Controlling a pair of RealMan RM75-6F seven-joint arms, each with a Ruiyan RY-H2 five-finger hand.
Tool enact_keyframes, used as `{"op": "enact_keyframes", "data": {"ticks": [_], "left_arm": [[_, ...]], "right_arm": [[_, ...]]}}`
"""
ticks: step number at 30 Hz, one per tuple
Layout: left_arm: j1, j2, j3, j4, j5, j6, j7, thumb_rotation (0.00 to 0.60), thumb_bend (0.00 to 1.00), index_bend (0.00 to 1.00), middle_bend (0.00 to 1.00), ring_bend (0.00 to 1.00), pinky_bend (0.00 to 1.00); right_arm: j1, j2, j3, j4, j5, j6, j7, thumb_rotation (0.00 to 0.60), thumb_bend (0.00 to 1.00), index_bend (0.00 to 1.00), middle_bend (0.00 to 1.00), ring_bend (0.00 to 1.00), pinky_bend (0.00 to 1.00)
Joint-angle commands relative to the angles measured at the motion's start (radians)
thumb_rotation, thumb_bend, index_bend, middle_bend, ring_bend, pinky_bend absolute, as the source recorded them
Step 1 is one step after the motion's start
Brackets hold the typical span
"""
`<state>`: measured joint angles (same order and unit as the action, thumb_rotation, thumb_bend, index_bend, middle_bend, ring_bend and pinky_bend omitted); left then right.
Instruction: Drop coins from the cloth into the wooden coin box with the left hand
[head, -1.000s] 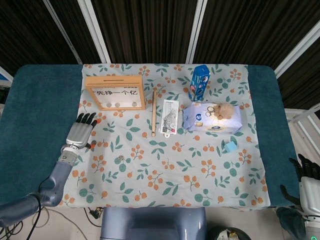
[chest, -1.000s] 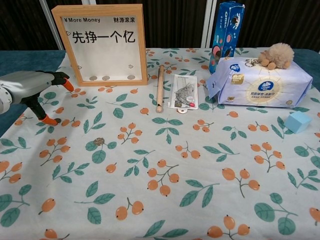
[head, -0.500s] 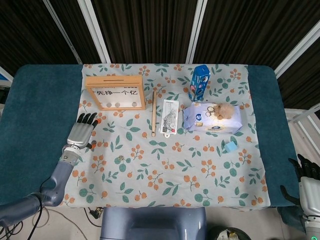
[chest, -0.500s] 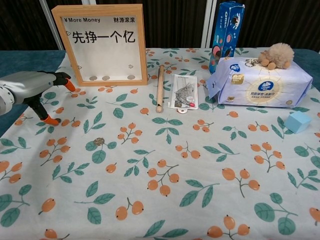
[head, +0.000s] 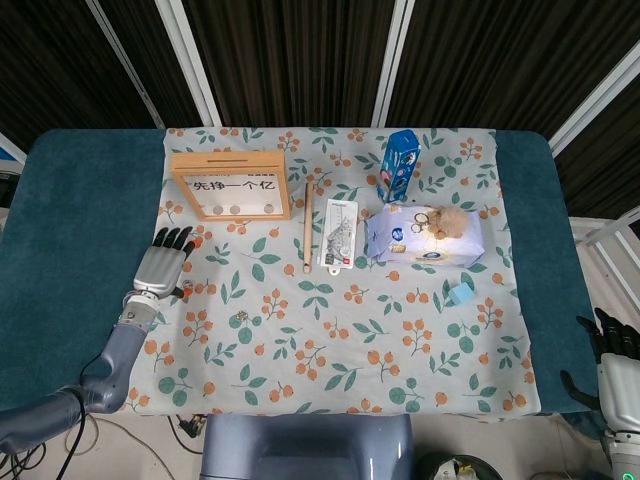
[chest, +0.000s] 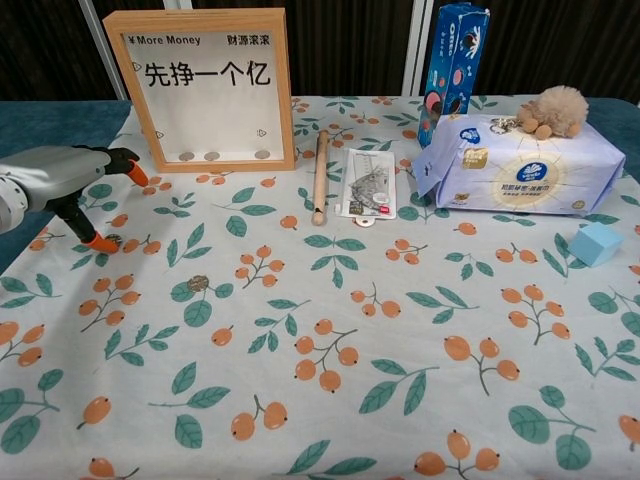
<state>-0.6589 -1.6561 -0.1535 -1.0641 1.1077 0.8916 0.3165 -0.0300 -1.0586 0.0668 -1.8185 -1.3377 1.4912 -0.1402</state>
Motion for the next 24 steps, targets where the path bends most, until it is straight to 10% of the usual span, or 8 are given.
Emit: {"op": "enact_keyframes", "data": {"ticks": [1,12,24], "left_arm": [[0.001,-0.001,0.002,0.004,0.002,0.0,-0.001,0.6,0.08,0.27,0.0,0.0,0.0],[0.011,-0.01,0.023,0.036,0.035,-0.004,-0.041,0.6,0.17,0.55,0.0,0.0,0.0],[0.022,-0.017,0.033,0.057,0.032,-0.009,-0.016,0.6,0.35,0.64,0.0,0.0,0.0]], "right_arm": [[0.0,0.001,0.0,-0.001,0.001,0.0,0.0,0.6,0.37,0.17,0.05,0.0,0.0],[0.0,0.001,0.002,-0.001,0.006,-0.001,-0.001,0.6,0.37,0.17,0.05,0.0,0.0],[0.0,0.002,0.004,-0.003,0.015,-0.003,0.001,0.6,0.37,0.17,0.05,0.0,0.0]]}}
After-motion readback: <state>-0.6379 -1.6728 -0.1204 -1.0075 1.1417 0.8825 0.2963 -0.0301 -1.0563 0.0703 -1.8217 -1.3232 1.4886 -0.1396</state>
